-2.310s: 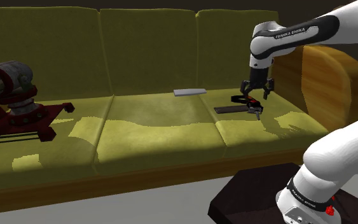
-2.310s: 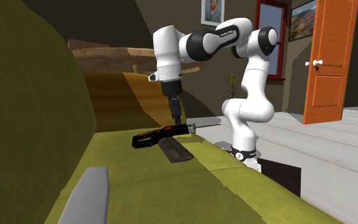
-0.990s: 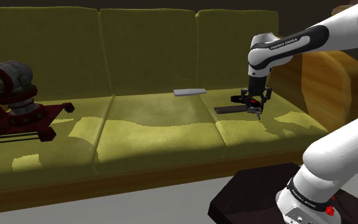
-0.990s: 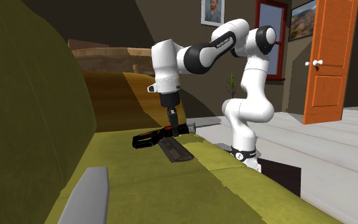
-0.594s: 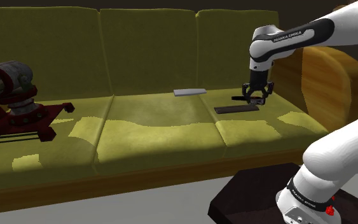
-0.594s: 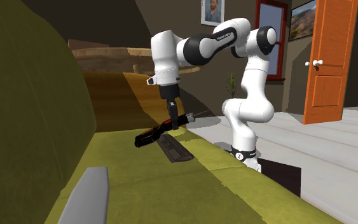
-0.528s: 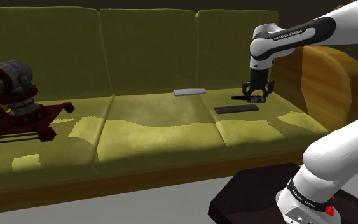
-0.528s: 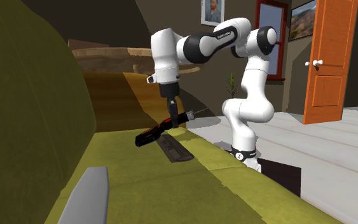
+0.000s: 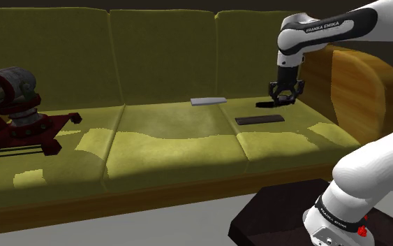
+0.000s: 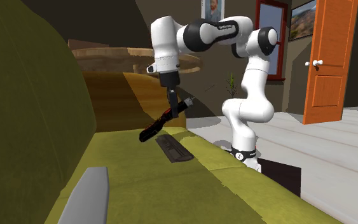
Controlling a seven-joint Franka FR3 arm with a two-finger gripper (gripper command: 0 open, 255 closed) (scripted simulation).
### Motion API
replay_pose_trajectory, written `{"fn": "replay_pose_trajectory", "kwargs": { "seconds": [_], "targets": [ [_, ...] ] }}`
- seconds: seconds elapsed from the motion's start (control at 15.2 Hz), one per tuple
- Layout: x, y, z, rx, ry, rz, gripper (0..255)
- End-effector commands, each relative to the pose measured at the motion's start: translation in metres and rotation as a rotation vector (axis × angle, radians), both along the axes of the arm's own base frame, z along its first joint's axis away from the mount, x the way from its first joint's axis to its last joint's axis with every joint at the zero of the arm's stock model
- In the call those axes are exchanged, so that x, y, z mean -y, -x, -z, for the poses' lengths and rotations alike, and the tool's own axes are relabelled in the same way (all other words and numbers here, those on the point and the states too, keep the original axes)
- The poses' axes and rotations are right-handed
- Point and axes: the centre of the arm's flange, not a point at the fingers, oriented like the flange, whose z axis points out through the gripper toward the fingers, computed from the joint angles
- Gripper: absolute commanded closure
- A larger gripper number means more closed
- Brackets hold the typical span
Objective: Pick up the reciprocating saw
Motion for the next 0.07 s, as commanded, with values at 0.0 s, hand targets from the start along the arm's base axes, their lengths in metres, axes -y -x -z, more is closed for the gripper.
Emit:
{"fn": "replay_pose_trajectory", "kwargs": {
  "seconds": [0.0],
  "targets": [
    [-0.0004, -0.0003, -0.0038, 0.000, 0.000, 0.000, 255]
  ]
}}
